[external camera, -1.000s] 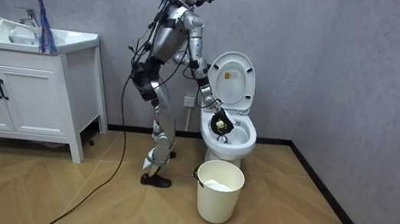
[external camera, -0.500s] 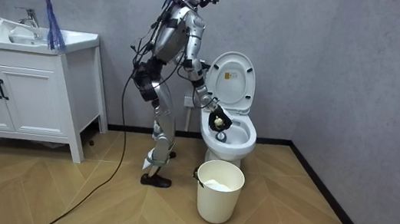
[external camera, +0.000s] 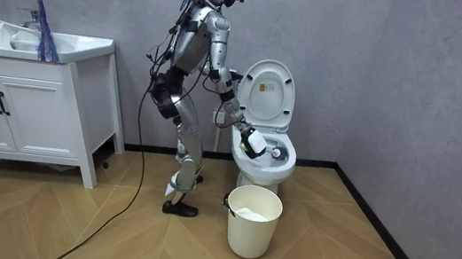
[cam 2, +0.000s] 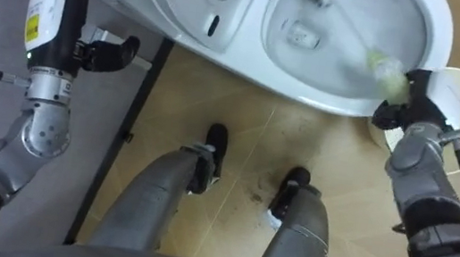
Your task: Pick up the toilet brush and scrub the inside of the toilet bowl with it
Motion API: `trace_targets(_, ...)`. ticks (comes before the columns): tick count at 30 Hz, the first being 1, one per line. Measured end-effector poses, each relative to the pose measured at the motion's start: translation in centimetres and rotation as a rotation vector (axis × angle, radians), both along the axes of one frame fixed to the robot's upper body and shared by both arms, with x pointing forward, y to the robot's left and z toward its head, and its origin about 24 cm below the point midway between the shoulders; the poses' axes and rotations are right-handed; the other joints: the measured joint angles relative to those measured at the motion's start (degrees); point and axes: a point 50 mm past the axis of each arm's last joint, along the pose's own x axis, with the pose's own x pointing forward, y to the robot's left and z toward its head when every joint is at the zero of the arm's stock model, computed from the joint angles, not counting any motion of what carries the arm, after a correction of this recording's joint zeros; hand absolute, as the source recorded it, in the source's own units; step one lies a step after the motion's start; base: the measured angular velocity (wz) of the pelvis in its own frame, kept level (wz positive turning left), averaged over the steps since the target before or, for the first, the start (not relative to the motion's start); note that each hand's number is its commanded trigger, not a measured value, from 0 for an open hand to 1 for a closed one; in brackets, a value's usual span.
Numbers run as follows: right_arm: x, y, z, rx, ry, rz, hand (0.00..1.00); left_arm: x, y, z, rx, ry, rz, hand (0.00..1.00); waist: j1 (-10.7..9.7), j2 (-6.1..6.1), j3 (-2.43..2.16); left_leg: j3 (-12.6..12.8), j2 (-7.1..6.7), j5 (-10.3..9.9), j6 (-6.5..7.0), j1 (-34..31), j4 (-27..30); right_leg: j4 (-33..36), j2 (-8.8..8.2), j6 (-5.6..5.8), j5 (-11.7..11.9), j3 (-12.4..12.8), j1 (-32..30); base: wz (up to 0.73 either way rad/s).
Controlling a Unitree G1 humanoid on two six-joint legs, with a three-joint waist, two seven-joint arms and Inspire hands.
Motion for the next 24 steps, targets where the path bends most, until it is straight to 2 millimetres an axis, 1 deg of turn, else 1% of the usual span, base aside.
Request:
trace_targets(2,-0.4,-0.3,-0.4,0.12,-0.015,-0.089,1.0,0.3,-0.1,0.2,0.001,-0.007,0.006,0.0,-0.77,0.03,-0.07,0.03,-0.41,0.23,0.34,-0.48,0.22,0.85,-0.83,-0.04,-0.13,-0.57,-0.46,0.11)
trace_targets(4,-0.5,-0.2,-0.7,0.187,-0.014,-0.13,1.0,0.4,-0.3,0.2,0.0,-0.005,0.01,0.0,-0.97,0.0,-0.05,0.06,-0.62,0.39,0.56,-0.43,0.21,0.9,-1.06,0.03,-0.17,-0.64,-0.42,0.04)
trace_targets(7,-0.7,0.3,-1.3,0.214,0.001,-0.142,1.0,0.5,-0.5,0.1,0.012,0.003,0.016,0.0,-1.84,0.0,-0.05,-0.11,-1.39,0.62,0.92,-0.15,0.17,1.39,-1.48,0.42,-0.25,-0.7,-0.26,0.07)
trace_targets(9,-0.8,0.3,-1.4,0.176,0.017,-0.122,1.0,0.6,-0.7,0.0,0.028,0.006,0.015,0.0,-2.02,0.18,-0.07,-0.11,-1.79,0.74,1.13,-0.15,0.15,1.61,-1.94,0.75,-0.27,-0.73,-0.32,0.07)
trace_targets(12,-0.6,0.1,-1.1,0.012,0.057,-0.027,1.0,0.6,-1.0,0.0,0.026,0.004,0.01,0.0,-1.62,0.22,-0.05,0.13,-1.84,0.72,1.35,-0.19,0.09,1.51,-2.29,1.03,-0.05,-1.01,-0.32,-0.01)
trace_targets(13,-0.5,0.1,-0.9,-0.074,0.073,0.02,1.0,0.6,-1.1,-0.1,0.026,0.006,0.009,0.0,-1.33,0.45,-0.09,0.08,-1.83,0.68,1.42,-0.15,0.02,1.28,-2.08,1.06,0.11,-0.99,-0.14,-0.07)
trace_targets(14,-0.4,0.2,-0.7,-0.148,0.089,0.065,1.0,0.6,-1.2,-0.1,0.028,0.009,0.004,0.0,-0.72,0.74,-0.13,-0.04,-1.65,0.68,1.42,-0.16,-0.05,0.81,-1.45,1.07,0.43,-0.62,-0.05,-0.08)
trace_targets(15,-0.2,0.2,-0.6,-0.186,0.099,0.093,1.0,0.6,-1.2,-0.1,0.029,0.01,0.003,0.0,-0.5,0.79,-0.12,-0.05,-1.62,0.68,1.41,-0.15,-0.15,0.72,-1.42,0.97,0.53,-0.66,-0.07,-0.04)
trace_targets(17,0.5,0.7,-0.2,-0.347,0.141,0.218,1.0,0.6,-1.4,-0.2,0.031,0.015,-0.003,0.0,0.16,1.3,-0.11,-0.01,-1.57,0.71,1.35,-0.13,-0.48,0.65,-1.39,0.9,0.56,-0.71,-0.23,0.0)
trace_targets(18,0.6,0.9,-0.2,-0.39,0.152,0.253,1.0,0.6,-1.5,-0.2,0.031,0.016,-0.006,0.0,0.46,1.51,-0.13,0.02,-1.48,0.7,1.34,-0.14,-0.55,0.51,-1.31,0.87,0.58,-0.76,-0.21,-0.04)
trace_targets(20,0.7,1.6,-0.4,-0.555,0.216,0.369,1.0,0.5,-1.8,-0.2,0.032,0.02,-0.022,0.0,2.37,1.94,-0.19,0.07,-0.9,0.52,1.05,0.02,-1.01,-0.66,-0.63,0.54,0.92,-1.02,0.19,-0.1)
trace_targets(24,0.5,1.0,-0.2,-0.726,0.282,0.433,1.0,0.3,-2.1,-0.3,0.029,0.016,-0.031,0.0,3.58,2.05,-0.22,-0.28,-0.38,0.29,0.66,0.24,-1.31,-1.91,0.33,0.46,0.91,-1.17,0.9,-0.01)
